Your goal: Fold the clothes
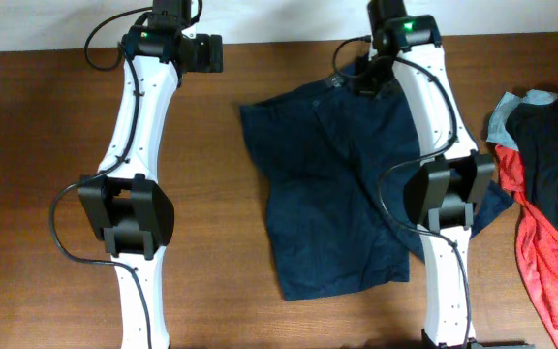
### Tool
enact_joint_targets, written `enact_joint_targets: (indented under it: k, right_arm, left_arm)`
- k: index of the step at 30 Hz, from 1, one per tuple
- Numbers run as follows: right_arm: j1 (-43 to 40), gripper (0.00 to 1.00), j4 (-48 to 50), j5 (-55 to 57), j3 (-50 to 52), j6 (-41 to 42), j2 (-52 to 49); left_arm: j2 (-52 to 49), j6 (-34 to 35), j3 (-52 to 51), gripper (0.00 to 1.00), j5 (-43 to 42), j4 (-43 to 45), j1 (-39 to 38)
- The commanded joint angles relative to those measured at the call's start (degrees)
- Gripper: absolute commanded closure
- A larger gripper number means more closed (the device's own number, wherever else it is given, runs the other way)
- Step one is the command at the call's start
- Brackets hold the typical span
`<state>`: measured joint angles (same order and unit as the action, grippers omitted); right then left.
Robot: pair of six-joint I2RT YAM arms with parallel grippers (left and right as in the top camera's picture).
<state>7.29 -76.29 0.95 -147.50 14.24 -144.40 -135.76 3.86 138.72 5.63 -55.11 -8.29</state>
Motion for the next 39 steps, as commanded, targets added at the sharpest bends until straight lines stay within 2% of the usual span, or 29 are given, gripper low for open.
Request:
enact_joint_targets:
  k: [1, 5, 12, 17, 21, 28, 36, 39]
  right_arm:
    - [0.5, 0.96, 2.3, 1.6, 3.2, 4.0, 0.3]
    - [0.5, 0.96, 8.6, 2.7, 9.0, 7.8, 0.3]
    - [1.5, 0.96, 21.5, 1.7, 22.0, 7.7, 0.2]
    - [2.5, 0.96, 28.8, -6.9, 28.3, 7.3, 0.2]
    - [4.1, 0.96, 32.4, -13.6, 29.2, 6.9, 0.2]
    - [9.0, 0.96, 35.3, -17.7, 29.2, 0.3, 0.2]
    - [16.3, 0.96, 33.7, -19.4, 29.2, -15.4, 0.2]
    - [18.0, 0.96, 34.0, -18.5, 28.9, -17.4, 0.3]
  left_arm:
    - [-0.3, -0.9, 0.1, 0.01, 0.4, -0.1, 0.1]
    - [-0.3, -0.9, 0.1, 0.01, 0.3, -0.1, 0.1]
    - [-0.3, -0.9, 0.1, 0.01, 0.4, -0.1, 0.1]
    - [-0.3, -0.9, 0.1, 0.01, 0.4, -0.1, 0.1]
    - [-0.3, -0.9, 0.1, 0.01, 0.4, -0.1, 0.1]
    - [-0.3, -0.9, 0.1, 0.01, 0.4, -0.1, 0.1]
    - [-0.3, -0.9, 0.1, 0.01, 0.4, -0.1, 0.1]
    - [-0.3, -0.9, 0.1, 0.01, 0.4, -0.1, 0.1]
